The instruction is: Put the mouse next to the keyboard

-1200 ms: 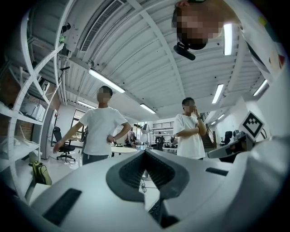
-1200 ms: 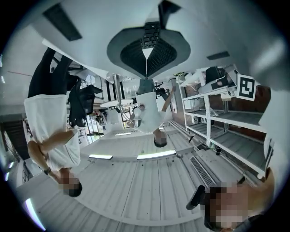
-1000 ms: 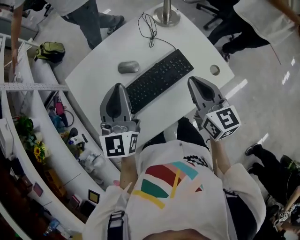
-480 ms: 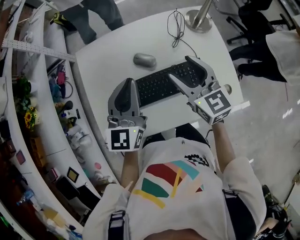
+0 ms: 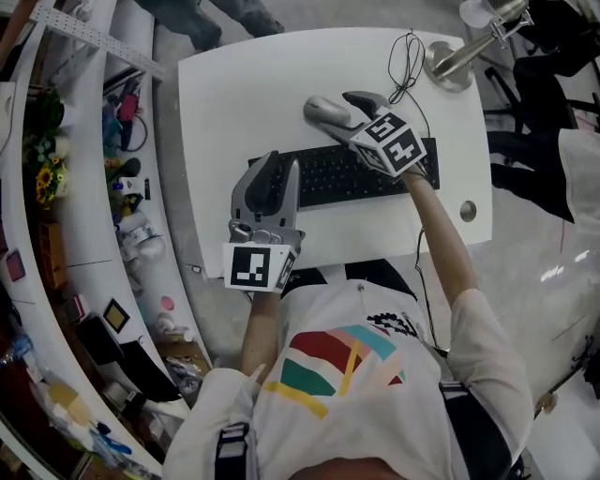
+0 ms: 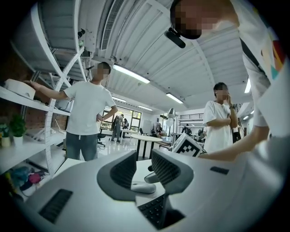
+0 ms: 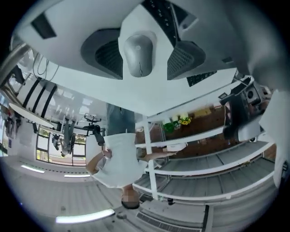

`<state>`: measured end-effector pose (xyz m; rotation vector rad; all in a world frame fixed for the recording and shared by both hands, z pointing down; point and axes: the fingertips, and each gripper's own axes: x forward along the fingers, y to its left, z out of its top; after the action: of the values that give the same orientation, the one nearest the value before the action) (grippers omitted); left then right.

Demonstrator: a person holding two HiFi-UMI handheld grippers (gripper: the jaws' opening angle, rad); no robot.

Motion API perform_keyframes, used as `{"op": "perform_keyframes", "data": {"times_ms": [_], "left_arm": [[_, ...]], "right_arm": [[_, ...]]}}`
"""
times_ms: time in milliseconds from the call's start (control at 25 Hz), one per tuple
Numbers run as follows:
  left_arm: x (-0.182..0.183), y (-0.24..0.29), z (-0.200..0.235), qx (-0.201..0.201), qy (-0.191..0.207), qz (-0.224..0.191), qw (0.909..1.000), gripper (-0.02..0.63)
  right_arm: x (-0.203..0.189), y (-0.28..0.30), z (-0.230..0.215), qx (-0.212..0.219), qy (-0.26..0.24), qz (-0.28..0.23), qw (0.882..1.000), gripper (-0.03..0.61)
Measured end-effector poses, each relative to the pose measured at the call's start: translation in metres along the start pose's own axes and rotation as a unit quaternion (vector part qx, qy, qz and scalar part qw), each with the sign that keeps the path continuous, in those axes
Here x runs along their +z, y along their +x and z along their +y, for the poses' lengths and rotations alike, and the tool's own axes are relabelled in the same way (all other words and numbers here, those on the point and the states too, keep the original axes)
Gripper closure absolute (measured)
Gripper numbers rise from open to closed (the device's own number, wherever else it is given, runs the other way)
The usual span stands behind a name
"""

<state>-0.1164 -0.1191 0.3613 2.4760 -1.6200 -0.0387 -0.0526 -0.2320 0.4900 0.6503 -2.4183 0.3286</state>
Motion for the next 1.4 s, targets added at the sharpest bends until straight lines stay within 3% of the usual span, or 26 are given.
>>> {"op": "perform_keyframes", "data": {"times_ms": [200, 560, 800, 1200, 1400], "left_arm": [[-0.006, -0.015, 0.028, 0.031, -0.043, -0.033, 0.9981, 0.482], [-0.020, -0.028, 0.047, 0.041, -0.059, -0.018, 0.9972, 0.482], [-0.028, -0.027, 0.055, 0.036, -0.068, -0.014, 0.9969, 0.482], [-0.029, -0.006, 0.045, -0.004, -0.068, -0.005, 0.9977, 0.482], [-0.025, 0.002, 0.034, -0.023, -0.061, -0.006, 0.9979, 0.482]], "right_arm": [[-0.020, 0.043, 0.002, 0.013, -0.025, 0.073, 0.997, 0.293], [-0.051, 0.074, -0.008, 0.003, -0.032, 0.153, 0.988, 0.292], [-0.050, 0.080, -0.009, 0.010, -0.028, 0.158, 0.987, 0.293], [-0.047, 0.084, -0.010, -0.004, -0.013, 0.170, 0.985, 0.293], [-0.032, 0.075, -0.021, -0.047, 0.000, 0.132, 0.990, 0.293]]}}
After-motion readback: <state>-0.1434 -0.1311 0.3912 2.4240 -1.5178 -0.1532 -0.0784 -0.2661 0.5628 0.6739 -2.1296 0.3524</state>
